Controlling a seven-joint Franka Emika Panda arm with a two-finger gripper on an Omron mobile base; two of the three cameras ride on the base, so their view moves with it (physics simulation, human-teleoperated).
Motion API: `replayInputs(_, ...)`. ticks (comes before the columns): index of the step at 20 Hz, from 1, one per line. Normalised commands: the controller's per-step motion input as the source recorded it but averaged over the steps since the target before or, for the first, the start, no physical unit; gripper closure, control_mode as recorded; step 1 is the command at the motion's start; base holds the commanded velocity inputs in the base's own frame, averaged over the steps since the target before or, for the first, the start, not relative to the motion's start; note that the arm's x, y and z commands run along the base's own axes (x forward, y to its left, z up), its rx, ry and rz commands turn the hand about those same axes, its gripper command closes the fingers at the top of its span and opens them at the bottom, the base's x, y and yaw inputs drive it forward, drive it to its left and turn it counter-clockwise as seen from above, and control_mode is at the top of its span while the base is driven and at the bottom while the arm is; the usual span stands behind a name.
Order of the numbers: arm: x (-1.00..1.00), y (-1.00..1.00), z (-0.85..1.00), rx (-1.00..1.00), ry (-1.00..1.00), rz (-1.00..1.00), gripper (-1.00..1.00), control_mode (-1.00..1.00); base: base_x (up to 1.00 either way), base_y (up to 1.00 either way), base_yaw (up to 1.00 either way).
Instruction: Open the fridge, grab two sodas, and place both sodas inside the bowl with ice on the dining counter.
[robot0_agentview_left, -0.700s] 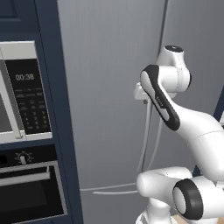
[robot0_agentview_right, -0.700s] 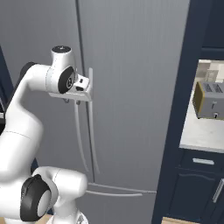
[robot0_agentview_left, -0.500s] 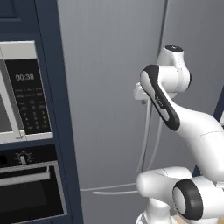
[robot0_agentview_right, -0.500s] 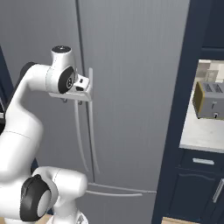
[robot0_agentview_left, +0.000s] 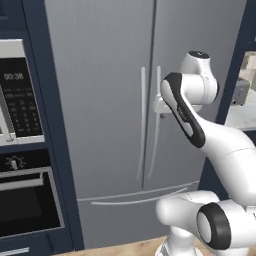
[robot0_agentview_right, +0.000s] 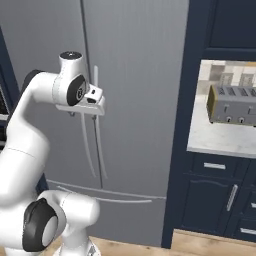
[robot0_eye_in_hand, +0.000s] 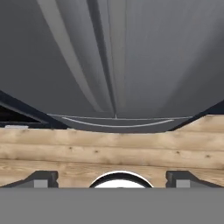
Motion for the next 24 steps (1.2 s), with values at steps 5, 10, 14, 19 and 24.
replayInputs(5, 0.0, 0.0, 0.0, 0.0, 0.0, 0.0, -1.0, 1.0, -0.36, 0.0, 0.0)
replayInputs(10, 0.0, 0.0, 0.0, 0.0, 0.0, 0.0, -1.0, 1.0, -0.13, 0.0, 0.0)
replayInputs(14, 0.0, 0.0, 0.0, 0.0, 0.0, 0.0, -1.0, 1.0, -0.09, 0.0, 0.0)
replayInputs(19, 0.07, 0.07, -0.06, 0.0, -0.15, 0.0, -1.0, -1.0, 0.0, 0.0, 0.0)
replayInputs(24, 0.3, 0.11, -0.06, 0.05, -0.35, 0.02, -1.0, -1.0, 0.0, 0.0, 0.0)
